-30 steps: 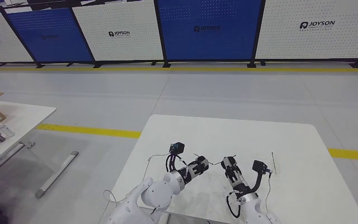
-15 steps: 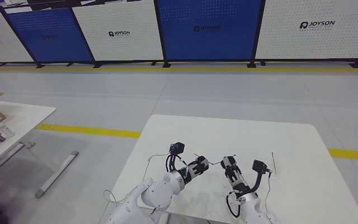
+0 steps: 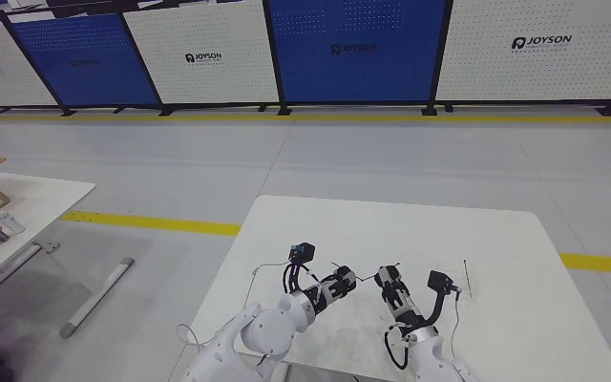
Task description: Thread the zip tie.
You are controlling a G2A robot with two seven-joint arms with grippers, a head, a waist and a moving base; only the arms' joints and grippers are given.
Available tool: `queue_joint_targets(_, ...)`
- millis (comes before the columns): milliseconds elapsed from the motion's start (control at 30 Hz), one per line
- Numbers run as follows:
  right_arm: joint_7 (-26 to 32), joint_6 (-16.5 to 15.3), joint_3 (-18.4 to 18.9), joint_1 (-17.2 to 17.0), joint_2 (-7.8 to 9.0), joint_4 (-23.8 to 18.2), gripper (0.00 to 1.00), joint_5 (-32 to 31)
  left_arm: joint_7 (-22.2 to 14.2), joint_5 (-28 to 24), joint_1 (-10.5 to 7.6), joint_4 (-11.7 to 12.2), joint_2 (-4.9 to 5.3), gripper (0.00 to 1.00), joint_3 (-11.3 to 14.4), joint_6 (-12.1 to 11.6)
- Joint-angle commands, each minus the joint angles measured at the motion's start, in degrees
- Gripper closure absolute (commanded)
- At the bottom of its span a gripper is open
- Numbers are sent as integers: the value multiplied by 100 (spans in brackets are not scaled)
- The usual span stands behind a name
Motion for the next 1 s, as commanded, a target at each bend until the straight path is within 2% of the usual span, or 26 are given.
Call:
queue_joint_targets(0,11,10,-4,3,-10,12,100,4,0,0,0,0,0,100,0,0)
queue_joint_targets(567,65,12,-53,22,-51,76,100,50,0,0,0,0,0,100,0,0)
queue_joint_targets(833,-141,-44,-32,21,-124,178,100,453,0,0,0,0,0,100,0,0)
queue_joint_targets(967,-138,-47,-101,56,-174,244,100,659,104,4,9,19,-12,100,59,-120)
